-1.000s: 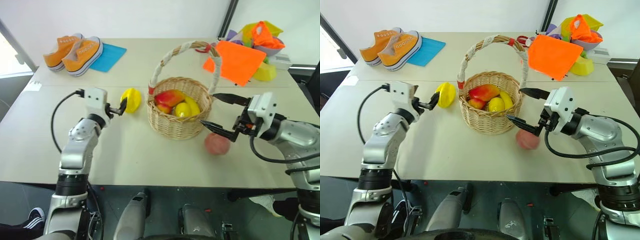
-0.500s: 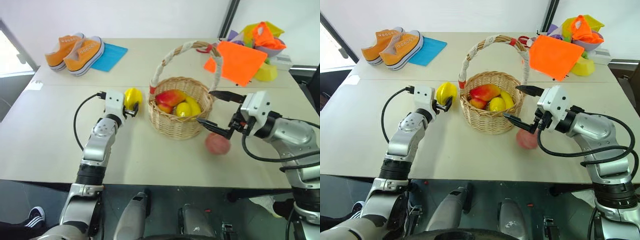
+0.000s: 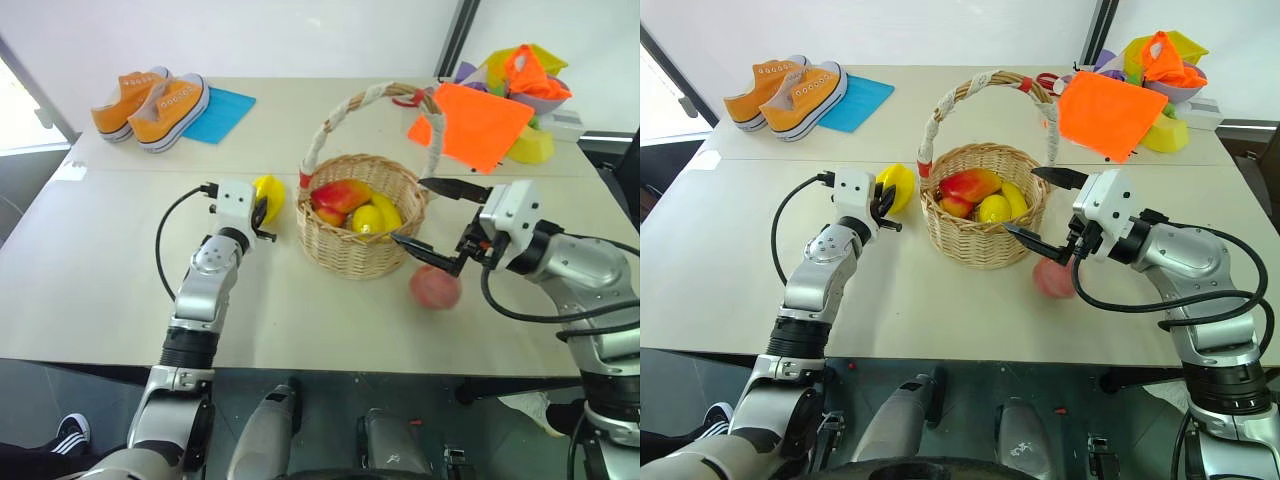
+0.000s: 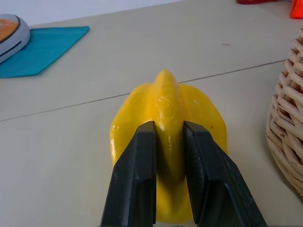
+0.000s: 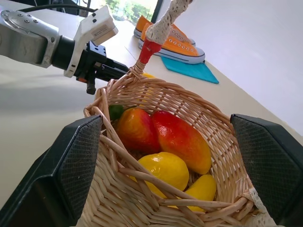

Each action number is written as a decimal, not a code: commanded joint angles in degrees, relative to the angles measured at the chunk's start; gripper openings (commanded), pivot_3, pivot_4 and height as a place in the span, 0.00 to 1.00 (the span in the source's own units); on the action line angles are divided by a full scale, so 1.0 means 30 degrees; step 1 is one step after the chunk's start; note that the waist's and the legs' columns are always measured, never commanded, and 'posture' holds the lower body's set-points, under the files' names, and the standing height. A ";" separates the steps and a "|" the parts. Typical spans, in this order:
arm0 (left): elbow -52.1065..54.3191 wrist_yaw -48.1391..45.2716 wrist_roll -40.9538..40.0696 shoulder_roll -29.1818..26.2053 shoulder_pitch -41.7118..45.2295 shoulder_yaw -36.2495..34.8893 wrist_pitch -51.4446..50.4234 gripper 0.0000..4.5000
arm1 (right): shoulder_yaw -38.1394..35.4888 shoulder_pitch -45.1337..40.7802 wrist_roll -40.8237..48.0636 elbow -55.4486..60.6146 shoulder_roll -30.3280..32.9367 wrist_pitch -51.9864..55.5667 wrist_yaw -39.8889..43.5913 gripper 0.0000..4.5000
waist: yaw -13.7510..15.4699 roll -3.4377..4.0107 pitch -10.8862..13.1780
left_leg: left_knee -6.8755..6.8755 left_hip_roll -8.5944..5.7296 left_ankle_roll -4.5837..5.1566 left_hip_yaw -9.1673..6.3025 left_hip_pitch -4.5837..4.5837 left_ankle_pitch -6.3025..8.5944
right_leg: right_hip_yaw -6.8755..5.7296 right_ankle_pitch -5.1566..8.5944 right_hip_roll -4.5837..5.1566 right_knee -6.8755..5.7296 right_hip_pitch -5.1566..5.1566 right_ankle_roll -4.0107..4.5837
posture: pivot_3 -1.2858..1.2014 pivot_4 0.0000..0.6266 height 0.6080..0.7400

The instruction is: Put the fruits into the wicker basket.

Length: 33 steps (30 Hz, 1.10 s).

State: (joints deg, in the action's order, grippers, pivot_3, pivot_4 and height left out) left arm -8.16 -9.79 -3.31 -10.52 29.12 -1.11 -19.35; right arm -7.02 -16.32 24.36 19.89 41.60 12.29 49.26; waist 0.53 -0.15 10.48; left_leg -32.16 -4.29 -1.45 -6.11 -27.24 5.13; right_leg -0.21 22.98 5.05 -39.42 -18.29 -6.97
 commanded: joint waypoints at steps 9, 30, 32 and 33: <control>0.6946 -0.4060 -0.3495 -0.3456 -0.3528 -0.2313 -0.1817 0.16 | -0.0530 -0.0336 -0.0070 -0.0390 0.0059 -0.0686 0.0282 1.00 | -0.0430 0.0002 0.0001 | 0.0033 0.0014 -0.0012 -0.0007 -0.0016 -0.0007 | 0.0004 0.0001 -0.0013 -0.0011 0.0001 0.0005 | 0.52 0.24 1.00; 1.3547 -0.5500 -1.1518 -0.3924 -0.3443 0.0271 -0.5847 0.03 | -0.3124 0.0376 0.3964 -0.0079 0.1790 0.1173 0.3467 1.00 | 0.0088 0.0013 0.0006 | 0.0010 0.0023 0.0000 -0.0010 -0.0005 0.0004 | 0.0014 -0.0006 0.0031 0.0067 -0.0005 0.0028 | 0.52 0.24 1.00; 1.1947 -0.4295 -0.9780 -0.2499 -0.2222 0.1892 -0.5517 0.03 | -0.3362 0.0735 0.3847 -0.0042 0.1864 0.1131 0.3381 1.00 | 0.0106 -0.0005 0.0009 | 0.0005 0.0020 0.0005 0.0000 -0.0007 0.0005 | 0.0004 -0.0007 0.0009 0.0067 0.0025 0.0026 | 0.52 0.24 1.00; 1.1034 -0.3809 -0.8715 -0.1889 -0.1499 0.2540 -0.4932 0.03 | -0.3433 0.0883 0.3730 -0.0007 0.1851 0.1116 0.3240 1.00 | 0.0097 -0.0010 0.0009 | -0.0003 0.0023 0.0007 0.0003 -0.0007 0.0004 | 0.0000 -0.0008 0.0003 0.0066 0.0045 0.0025 | 0.52 0.24 1.00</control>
State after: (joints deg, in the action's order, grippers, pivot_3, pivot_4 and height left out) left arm 27.84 -23.87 -34.21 -17.43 22.55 3.50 -36.50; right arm -15.70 -13.84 35.04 18.34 46.57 15.98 59.30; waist 0.82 -0.19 10.51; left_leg -32.17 -4.21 -1.43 -6.10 -27.26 5.14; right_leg -0.23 22.95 5.05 -39.22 -18.07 -6.90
